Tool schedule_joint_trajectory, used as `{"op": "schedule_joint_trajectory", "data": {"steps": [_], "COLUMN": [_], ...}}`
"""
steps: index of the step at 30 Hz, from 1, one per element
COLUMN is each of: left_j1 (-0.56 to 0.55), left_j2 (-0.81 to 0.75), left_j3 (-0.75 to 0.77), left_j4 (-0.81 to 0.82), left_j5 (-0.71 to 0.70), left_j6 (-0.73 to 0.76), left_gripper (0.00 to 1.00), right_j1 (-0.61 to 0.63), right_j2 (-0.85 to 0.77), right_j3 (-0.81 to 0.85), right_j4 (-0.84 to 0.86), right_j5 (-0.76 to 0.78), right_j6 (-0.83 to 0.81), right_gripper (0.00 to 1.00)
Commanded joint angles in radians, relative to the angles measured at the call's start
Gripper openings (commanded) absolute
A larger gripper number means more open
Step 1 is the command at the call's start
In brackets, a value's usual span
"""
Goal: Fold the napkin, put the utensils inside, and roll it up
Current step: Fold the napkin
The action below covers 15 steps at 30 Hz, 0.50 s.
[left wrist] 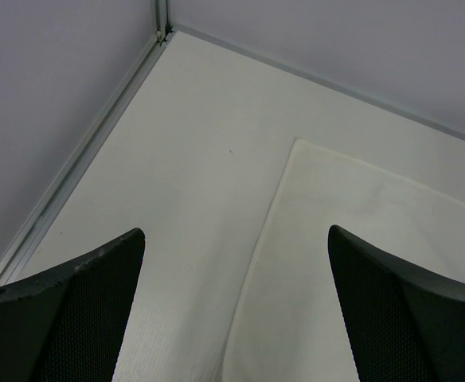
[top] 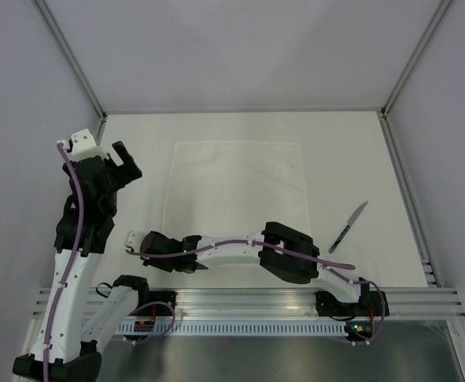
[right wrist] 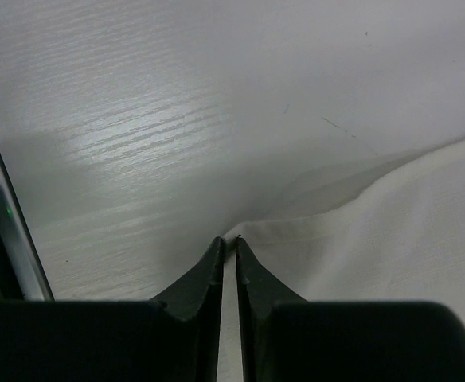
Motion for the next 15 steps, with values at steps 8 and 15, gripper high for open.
{"op": "schedule_joint_trajectory", "data": {"steps": [8, 15], "left_j1": [0.004, 0.006], "left_j2": [-0.007, -0.007], "left_j3": [-0.006, -0.011], "left_j4": [0.050, 0.050], "left_j5": [0.013, 0.016], "left_j6": [0.034, 0.033], "left_gripper": [1.00, 1.00], "right_j1": [-0.014, -0.024], "right_j2": [-0.095, -0.152], "right_j3": [0.013, -0.010], "right_j4": [-0.041, -0.047], "right_j5": [-0.003, -0.002], "right_j6": [0.003, 0.003], "right_gripper": [0.06, 0.01]}}
